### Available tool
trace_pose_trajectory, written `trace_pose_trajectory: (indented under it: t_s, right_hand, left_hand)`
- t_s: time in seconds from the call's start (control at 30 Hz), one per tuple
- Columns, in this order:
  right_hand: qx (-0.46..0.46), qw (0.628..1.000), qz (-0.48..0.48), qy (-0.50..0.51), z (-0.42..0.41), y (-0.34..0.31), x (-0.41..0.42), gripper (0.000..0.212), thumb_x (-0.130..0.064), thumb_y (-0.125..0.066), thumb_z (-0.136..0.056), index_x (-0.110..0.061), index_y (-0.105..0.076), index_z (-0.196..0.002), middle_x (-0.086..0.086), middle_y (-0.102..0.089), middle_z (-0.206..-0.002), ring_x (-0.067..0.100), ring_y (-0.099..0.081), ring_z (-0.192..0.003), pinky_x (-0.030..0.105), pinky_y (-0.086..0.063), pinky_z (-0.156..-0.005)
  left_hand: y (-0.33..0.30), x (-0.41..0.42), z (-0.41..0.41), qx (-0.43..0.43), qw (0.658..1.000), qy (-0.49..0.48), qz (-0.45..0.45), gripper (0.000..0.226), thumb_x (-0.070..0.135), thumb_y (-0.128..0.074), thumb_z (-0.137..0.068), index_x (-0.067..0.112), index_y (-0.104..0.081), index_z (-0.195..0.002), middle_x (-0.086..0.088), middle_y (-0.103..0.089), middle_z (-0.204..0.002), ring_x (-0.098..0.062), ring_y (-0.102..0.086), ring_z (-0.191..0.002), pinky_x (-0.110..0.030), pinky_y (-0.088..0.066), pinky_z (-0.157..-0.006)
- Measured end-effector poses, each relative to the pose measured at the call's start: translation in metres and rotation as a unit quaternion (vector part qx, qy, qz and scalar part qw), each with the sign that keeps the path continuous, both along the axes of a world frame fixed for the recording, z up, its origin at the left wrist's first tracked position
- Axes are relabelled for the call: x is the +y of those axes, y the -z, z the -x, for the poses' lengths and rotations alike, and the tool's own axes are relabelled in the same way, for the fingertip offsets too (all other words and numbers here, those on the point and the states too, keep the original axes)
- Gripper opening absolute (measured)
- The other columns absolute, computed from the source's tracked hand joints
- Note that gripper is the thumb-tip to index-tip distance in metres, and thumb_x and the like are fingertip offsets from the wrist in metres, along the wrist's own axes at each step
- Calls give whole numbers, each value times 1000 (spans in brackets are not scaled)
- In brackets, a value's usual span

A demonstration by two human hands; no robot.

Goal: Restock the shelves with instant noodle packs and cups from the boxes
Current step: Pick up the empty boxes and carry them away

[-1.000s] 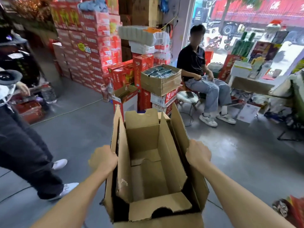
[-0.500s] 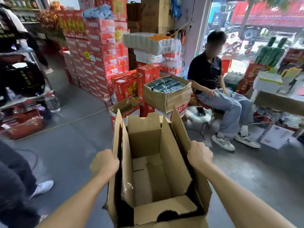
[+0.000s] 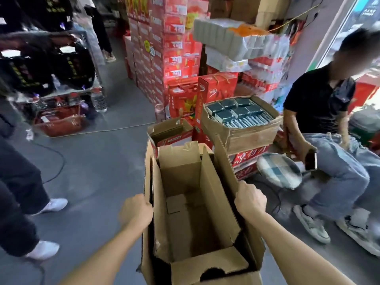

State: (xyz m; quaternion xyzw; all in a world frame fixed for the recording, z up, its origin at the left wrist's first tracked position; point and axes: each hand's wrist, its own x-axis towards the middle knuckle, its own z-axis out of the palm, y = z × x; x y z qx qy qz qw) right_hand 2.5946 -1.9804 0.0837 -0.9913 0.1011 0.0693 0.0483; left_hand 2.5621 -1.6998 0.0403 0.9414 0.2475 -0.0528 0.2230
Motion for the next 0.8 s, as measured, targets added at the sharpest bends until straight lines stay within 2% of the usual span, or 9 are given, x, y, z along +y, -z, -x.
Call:
trace_pose_trajectory:
  t_s: [0.2,0.4,0.53,0.6,0.7,0.8]
  right_hand:
    - [28,999,8,-42,-110,43,-18,20,-18,-48,-94,-11,-50,-113,7,-63,-113,28,-62,-104,30,-38,-69]
    - [63,995,11,-81,-223,94,-28,20,-16,-45,-95,-13,-47,-115,6,-64,-113,27,-63,-105,30,-44,-72]
    - [90,991,10,-98,-278,137,-34,19,-15,-44,-94,-14,-45,-113,4,-65,-110,26,-64,-102,32,-47,-72]
    - [99,989,12,-110,-302,162,-36,19,-14,-44,-94,-14,-43,-113,4,-65,-109,25,-65,-100,33,-48,-72]
    - [108,986,15,-127,-335,198,-42,19,-11,-44,-93,-13,-43,-112,4,-65,-109,24,-65,-100,32,-48,-71]
    - [114,983,13,-143,-365,237,-48,18,-11,-43,-94,-13,-43,-112,4,-65,-109,24,-65,-99,32,-48,-72]
  left_hand:
    - [48,-25,-89,28,999,-31,4,16,9,-45,-89,11,-44,-73,-12,-59,-87,-29,-48,-78,-29,-35,-62]
    - [95,-42,-171,87,995,-47,-11,17,18,-44,-93,14,-47,-77,-7,-61,-87,-28,-58,-82,-28,-40,-63]
    - [129,-53,-215,106,993,-59,-11,19,19,-44,-95,14,-45,-76,-9,-63,-89,-27,-57,-78,-32,-47,-67]
    - [147,-60,-234,114,991,-70,-7,17,19,-44,-96,13,-47,-81,-10,-64,-91,-29,-61,-84,-35,-51,-70]
    - [174,-72,-259,140,986,-92,-10,15,20,-42,-97,12,-49,-87,-11,-64,-96,-31,-62,-92,-32,-45,-66]
    - [205,-85,-279,150,982,-112,-15,17,21,-41,-98,9,-53,-96,-12,-65,-101,-31,-61,-96,-34,-47,-72]
